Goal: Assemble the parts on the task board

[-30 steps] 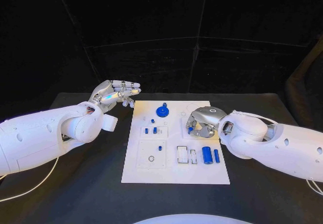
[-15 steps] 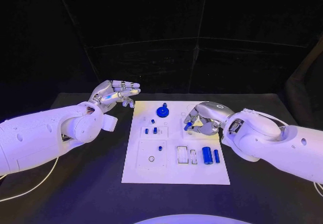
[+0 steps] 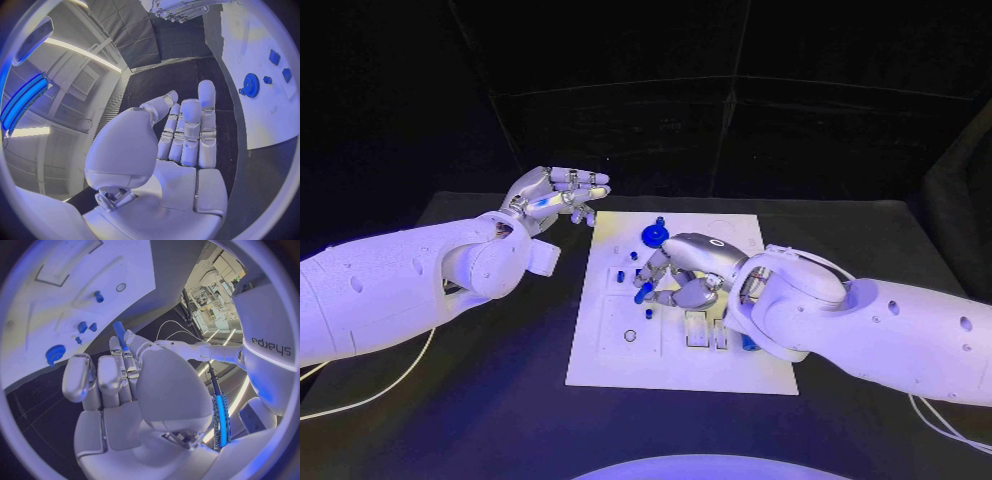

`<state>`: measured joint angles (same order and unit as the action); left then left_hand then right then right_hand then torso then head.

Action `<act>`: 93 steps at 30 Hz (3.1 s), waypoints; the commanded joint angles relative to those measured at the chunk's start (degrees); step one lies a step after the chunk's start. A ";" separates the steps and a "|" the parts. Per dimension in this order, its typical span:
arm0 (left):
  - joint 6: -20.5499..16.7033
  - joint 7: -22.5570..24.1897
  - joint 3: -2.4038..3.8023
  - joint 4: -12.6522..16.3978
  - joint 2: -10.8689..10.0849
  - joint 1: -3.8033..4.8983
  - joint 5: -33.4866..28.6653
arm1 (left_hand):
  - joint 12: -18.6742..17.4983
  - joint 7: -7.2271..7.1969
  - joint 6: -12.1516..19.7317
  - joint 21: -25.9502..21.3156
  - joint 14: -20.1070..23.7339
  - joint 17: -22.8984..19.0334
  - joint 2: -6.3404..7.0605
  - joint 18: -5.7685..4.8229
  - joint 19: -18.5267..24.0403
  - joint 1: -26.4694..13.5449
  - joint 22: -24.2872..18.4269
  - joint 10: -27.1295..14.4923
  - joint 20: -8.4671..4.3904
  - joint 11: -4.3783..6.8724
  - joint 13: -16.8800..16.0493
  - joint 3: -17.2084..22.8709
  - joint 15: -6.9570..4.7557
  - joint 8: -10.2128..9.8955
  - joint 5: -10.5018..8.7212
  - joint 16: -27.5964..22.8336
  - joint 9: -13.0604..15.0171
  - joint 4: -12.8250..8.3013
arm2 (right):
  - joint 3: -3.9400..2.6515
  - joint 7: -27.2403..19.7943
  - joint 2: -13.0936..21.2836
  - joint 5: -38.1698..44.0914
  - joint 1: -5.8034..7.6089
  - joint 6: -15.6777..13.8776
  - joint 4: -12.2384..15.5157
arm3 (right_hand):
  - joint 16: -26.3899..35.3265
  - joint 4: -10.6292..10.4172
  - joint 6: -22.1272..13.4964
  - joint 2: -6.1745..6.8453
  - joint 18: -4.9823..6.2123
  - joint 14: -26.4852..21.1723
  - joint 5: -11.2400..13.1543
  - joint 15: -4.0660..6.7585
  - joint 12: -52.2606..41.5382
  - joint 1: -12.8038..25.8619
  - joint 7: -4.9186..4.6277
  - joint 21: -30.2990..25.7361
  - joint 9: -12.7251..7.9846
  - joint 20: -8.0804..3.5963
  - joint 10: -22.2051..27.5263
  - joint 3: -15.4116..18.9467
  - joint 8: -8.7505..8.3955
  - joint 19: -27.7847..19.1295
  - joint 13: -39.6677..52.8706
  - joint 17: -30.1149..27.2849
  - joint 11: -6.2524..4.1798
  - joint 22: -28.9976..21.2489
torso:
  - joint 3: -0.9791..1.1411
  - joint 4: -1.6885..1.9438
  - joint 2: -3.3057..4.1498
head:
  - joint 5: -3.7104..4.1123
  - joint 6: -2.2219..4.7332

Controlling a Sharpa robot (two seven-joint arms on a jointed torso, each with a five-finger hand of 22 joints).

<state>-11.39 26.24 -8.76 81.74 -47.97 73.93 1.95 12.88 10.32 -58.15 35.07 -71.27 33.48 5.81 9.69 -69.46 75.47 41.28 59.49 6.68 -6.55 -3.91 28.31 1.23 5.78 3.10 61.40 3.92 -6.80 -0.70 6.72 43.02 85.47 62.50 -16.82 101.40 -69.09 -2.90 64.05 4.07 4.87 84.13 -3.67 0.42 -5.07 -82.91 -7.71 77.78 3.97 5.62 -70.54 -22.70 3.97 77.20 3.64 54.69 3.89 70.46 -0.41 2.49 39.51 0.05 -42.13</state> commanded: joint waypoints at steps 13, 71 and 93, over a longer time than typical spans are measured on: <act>0.73 0.23 0.06 0.09 0.43 0.11 -0.19 | 0.22 0.13 -0.28 -0.34 0.47 -0.06 -0.30 0.79 0.40 0.13 -0.06 0.06 -0.04 0.00 0.08 0.01 -0.04 0.14 0.03 -0.19 -0.07 -0.19 | 1.40 -1.84 -4.57 5.47 -1.71 7.31 -3.83 | -0.36 0.09 -0.14 0.39 -0.30 0.63 -0.38 0.11 0.49 0.29 -0.57 0.26 -0.02 0.01 0.13 -0.63 -0.23 0.14 0.02 -0.10 0.34 -0.06 | 0.14 -0.10 0.04 | -1.25 -0.55; 0.90 0.02 0.06 -0.16 0.44 0.11 -0.19 | 0.30 0.16 -0.24 -0.38 0.49 -0.11 -0.31 0.78 0.44 -0.05 -0.09 0.02 -0.02 -0.02 0.09 -0.05 -0.01 0.12 0.03 -0.17 -0.08 -0.11 | 2.57 3.31 -7.69 17.41 -2.78 6.83 -4.68 | 3.30 0.62 -5.45 3.32 0.98 -0.93 -1.36 -1.17 -0.66 3.56 -1.32 -3.75 -0.03 1.40 7.84 1.44 0.00 -3.88 0.26 -5.69 1.89 -5.65 | 0.08 -0.09 0.00 | -1.18 -1.19; 1.01 -0.12 0.06 -0.18 0.41 0.10 -0.19 | 0.35 0.19 -0.17 -0.41 0.56 -0.30 -0.38 0.78 0.46 -0.07 -0.11 -0.02 -0.01 -0.03 0.09 -0.02 0.00 0.08 0.04 -0.24 -0.10 -0.10 | 2.58 0.47 -5.30 17.76 -2.89 0.03 -3.30 | 1.82 1.80 -4.25 4.07 0.53 -0.44 -1.64 -1.11 0.12 3.64 -1.22 -2.31 -0.15 1.12 7.78 0.01 -0.32 -2.52 -0.11 -4.23 1.84 -3.69 | 0.11 -0.15 -0.02 | -1.17 -1.36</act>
<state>-11.05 26.02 -8.75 81.52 -47.53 73.94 1.95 12.87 10.32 -58.15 34.84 -71.27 33.24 5.81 9.68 -69.46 75.47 41.27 59.49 6.68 -6.55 -3.91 28.31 1.23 5.78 3.10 61.40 3.89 -6.80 1.88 9.35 37.59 103.25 59.54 -12.98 97.79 -67.50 -1.16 60.15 7.76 5.80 83.83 -5.01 -0.32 -5.19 -79.22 -8.83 75.81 3.90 6.76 -63.22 -22.94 3.97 75.04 3.53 50.52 5.64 66.84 -0.31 2.38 39.51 -1.06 -43.49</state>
